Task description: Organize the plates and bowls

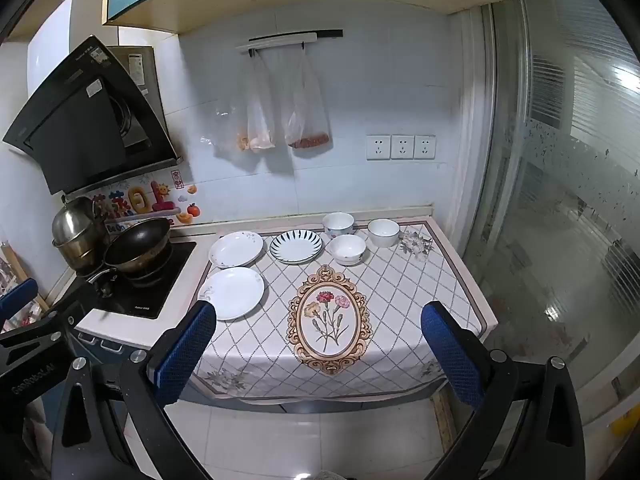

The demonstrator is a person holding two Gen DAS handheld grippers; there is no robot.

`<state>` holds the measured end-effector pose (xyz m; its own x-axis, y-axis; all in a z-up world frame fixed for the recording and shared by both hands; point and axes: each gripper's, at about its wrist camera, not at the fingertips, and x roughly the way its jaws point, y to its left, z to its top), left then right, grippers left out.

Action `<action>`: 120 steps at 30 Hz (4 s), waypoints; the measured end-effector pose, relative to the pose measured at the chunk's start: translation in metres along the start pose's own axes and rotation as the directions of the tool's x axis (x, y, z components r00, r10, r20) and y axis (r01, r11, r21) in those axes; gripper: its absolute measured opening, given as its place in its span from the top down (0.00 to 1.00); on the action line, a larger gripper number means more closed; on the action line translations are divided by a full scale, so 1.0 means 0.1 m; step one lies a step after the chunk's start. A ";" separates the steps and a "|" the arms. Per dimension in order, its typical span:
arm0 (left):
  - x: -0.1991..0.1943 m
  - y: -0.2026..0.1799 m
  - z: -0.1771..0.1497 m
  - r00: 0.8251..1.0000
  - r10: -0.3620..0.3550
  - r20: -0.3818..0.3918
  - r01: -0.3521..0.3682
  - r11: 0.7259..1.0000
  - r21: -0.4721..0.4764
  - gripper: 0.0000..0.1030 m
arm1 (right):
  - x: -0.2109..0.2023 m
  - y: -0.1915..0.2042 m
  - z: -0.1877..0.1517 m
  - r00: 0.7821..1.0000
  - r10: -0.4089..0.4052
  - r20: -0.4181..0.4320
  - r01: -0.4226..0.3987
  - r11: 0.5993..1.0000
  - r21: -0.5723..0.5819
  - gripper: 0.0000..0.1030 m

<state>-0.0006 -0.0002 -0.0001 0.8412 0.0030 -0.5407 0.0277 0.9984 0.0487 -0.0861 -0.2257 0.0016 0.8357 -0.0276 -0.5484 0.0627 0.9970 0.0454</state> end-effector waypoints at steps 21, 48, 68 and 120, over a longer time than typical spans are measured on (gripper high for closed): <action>0.00 0.01 0.01 1.000 0.000 -0.012 0.000 1.000 0.006 0.00 | 0.02 0.01 0.00 1.000 0.004 -0.006 -0.004 1.000 0.001 0.00; 0.02 0.03 0.01 1.000 0.001 -0.011 0.000 1.000 0.004 0.00 | 0.13 0.06 0.05 1.000 0.006 -0.002 -0.006 1.000 0.002 0.00; 0.16 0.03 0.05 1.000 0.007 -0.011 -0.007 1.000 -0.004 0.00 | 0.19 0.10 0.11 1.000 0.019 0.005 -0.019 1.000 -0.003 0.00; 3.44 0.99 -0.28 0.930 0.067 -0.362 -0.099 0.992 -0.071 0.11 | 3.71 0.56 -0.26 0.865 0.322 -0.386 -0.250 0.942 0.224 0.01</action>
<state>0.2764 0.1009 -0.2043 0.5885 0.0901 -0.8035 -0.0947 0.9946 0.0421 0.2130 -0.1779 -0.2205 0.5323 0.3247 -0.7818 -0.0276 0.9297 0.3674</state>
